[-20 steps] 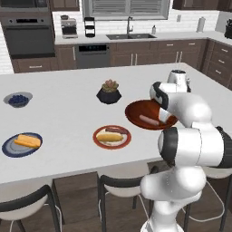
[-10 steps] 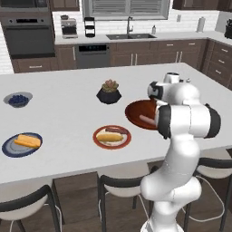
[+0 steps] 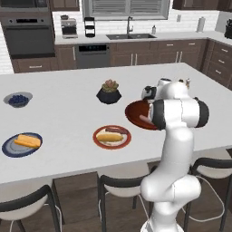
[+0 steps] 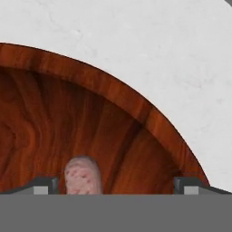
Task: Place one bun and one sausage from the bowl on each plate.
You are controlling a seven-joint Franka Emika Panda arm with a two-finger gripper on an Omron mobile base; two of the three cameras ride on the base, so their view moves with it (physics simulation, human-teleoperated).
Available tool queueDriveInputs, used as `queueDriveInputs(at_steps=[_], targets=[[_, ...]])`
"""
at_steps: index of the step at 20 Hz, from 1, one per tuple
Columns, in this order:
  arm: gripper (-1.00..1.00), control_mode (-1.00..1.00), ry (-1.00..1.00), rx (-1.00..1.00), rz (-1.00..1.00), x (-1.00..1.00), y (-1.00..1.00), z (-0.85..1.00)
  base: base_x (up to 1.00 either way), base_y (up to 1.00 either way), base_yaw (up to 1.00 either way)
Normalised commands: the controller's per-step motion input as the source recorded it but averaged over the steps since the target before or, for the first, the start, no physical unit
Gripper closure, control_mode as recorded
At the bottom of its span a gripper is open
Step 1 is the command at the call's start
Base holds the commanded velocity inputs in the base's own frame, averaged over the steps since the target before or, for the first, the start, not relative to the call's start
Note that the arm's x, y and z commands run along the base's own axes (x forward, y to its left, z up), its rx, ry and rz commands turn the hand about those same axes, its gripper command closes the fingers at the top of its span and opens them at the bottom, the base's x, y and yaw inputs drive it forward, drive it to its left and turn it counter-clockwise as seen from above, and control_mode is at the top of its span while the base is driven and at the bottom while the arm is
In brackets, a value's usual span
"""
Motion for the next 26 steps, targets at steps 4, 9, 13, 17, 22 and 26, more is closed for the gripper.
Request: queueDriveInputs(at_steps=[4,9,13,17,22,26], targets=[[-1.00,-1.00,0.00,-0.01,-0.22,0.51,0.28,-0.45,0.00,0.00,0.00],[-1.00,-1.00,0.00,-0.03,-0.23,0.48,0.32,-0.38,0.00,0.00,0.00],[1.00,-1.00,0.00,-0.06,-0.24,0.56,0.30,-0.42,0.00,0.00,0.00],[1.00,-1.00,0.00,-0.07,-0.25,0.11,0.15,-0.32,0.00,0.00,0.00],[1.00,-1.00,-0.19,-0.01,-0.19,-0.43,0.01,0.53,0.00,0.00,0.00],[1.00,-1.00,-0.24,0.00,-0.09,-0.89,0.01,1.00,0.00,0.00,0.00]])
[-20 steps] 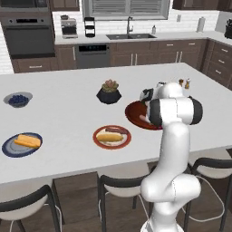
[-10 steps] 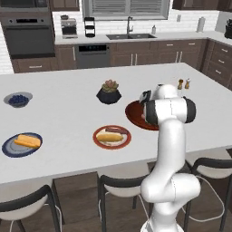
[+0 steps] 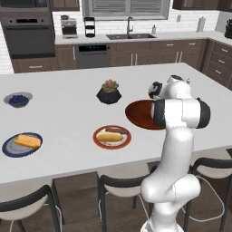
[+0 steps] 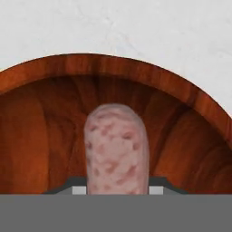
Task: Place one bun and one sausage from the bowl on each plate.
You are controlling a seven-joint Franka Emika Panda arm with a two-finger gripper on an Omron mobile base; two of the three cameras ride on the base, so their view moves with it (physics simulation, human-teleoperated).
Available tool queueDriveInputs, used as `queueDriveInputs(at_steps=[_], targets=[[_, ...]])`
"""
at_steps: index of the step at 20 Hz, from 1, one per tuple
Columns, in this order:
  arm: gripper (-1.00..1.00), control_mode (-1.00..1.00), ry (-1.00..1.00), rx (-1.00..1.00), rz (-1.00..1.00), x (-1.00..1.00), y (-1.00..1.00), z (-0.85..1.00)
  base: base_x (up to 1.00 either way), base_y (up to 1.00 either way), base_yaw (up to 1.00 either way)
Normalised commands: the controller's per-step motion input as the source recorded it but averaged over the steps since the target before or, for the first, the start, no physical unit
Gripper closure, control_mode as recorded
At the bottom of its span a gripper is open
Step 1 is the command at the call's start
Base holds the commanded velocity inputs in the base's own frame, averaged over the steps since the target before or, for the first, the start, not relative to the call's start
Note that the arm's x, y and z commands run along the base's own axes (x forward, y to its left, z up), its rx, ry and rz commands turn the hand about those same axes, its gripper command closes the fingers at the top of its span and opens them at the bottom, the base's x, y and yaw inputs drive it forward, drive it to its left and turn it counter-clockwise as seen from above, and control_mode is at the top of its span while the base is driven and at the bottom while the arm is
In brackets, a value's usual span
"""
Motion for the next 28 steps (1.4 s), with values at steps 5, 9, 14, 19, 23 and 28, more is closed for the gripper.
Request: queueDriveInputs(at_steps=[5,9,14,19,23,28], targets=[[1.00,-1.00,-0.12,0.00,0.00,-1.00,0.36,1.00,0.00,0.00,0.00],[1.00,-1.00,-0.01,-0.03,0.00,-1.00,0.67,1.00,0.00,0.00,0.00],[1.00,-1.00,0.00,-0.05,0.00,-1.00,0.57,0.84,0.00,0.00,0.00],[1.00,-1.00,0.00,-0.06,0.00,-1.00,0.51,0.71,0.00,0.00,0.00],[1.00,-1.00,0.00,-0.05,0.00,-0.98,0.19,0.33,0.00,0.00,0.00],[1.00,1.00,0.00,0.00,0.00,0.00,0.00,0.00,-1.00,0.65,0.00]])
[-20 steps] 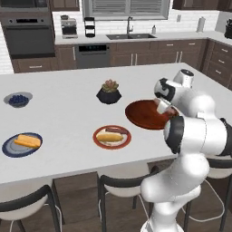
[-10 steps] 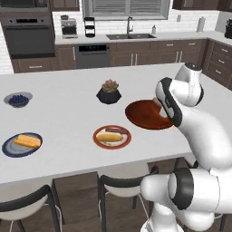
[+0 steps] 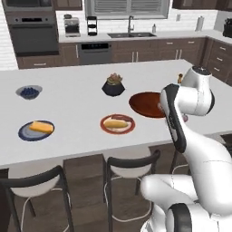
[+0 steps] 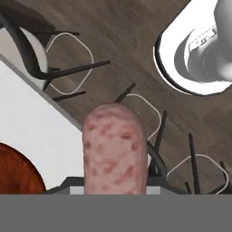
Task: Place one bun and one sausage from the bowl on each plate.
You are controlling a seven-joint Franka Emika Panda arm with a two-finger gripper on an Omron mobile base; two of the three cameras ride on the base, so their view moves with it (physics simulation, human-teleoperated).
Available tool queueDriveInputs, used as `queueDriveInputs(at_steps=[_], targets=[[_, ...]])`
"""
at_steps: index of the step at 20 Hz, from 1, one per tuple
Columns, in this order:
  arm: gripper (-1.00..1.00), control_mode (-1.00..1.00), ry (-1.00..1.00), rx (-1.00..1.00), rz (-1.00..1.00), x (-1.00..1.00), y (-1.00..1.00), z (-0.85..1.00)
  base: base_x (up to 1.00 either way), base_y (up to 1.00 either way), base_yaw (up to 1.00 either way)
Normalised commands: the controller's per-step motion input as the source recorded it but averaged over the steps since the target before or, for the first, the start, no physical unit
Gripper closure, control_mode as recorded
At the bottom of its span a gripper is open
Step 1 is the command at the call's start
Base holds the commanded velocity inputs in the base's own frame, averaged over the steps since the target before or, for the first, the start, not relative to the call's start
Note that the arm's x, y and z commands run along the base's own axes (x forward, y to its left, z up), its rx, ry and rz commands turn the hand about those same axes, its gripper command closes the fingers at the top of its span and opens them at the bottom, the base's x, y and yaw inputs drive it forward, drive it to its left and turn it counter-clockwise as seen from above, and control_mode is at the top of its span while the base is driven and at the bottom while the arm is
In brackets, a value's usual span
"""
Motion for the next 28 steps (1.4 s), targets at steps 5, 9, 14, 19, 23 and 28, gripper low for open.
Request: queueDriveInputs(at_steps=[5,9,14,19,23,28], targets=[[1.00,1.00,0.00,0.00,0.00,0.00,0.00,0.00,-0.74,1.00,0.00],[1.00,1.00,0.00,0.00,0.00,0.00,0.00,0.00,-0.05,1.00,-0.01],[1.00,1.00,0.00,0.00,0.00,0.00,0.00,0.00,0.23,1.00,-0.06],[1.00,1.00,0.00,0.00,0.00,0.00,0.00,0.00,0.75,1.00,-0.06],[1.00,1.00,0.00,0.00,0.00,0.00,0.00,0.00,0.96,0.95,-0.08],[1.00,-1.00,0.00,-0.03,-0.01,0.43,0.11,0.00,0.37,0.29,-0.02]])
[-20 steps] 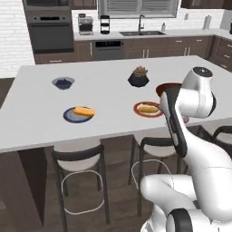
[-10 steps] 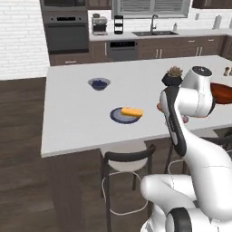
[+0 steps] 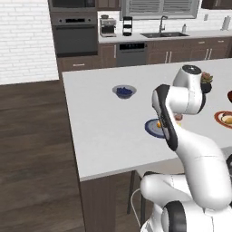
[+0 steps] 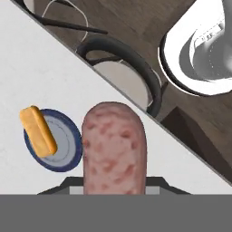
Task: Place one bun and one sausage from the bowl on each plate.
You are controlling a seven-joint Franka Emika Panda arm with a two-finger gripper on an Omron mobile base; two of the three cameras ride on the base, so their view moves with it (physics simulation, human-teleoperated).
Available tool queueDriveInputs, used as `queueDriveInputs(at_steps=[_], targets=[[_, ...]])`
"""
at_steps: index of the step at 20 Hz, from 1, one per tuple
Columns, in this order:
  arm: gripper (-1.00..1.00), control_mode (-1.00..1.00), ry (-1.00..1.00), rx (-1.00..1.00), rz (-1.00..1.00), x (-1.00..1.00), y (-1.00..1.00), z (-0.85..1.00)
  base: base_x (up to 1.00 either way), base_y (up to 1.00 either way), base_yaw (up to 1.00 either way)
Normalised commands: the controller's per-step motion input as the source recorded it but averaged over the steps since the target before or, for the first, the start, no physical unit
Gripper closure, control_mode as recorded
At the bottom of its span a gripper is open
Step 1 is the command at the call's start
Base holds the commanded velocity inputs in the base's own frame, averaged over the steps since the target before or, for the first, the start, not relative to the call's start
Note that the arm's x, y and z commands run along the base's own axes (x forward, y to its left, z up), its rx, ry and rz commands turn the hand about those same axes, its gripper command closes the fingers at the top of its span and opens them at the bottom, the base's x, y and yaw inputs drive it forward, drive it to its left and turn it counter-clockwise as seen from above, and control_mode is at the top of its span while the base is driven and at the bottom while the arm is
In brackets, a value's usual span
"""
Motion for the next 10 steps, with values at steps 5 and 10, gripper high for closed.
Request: queueDriveInputs(at_steps=[5,10], targets=[[1.00,-1.00,0.08,-0.01,-0.09,0.93,-0.42,-0.43,0.00,0.00,0.00],[1.00,-1.00,0.10,0.00,-0.11,0.28,-0.69,-0.73,0.00,0.00,0.00]])
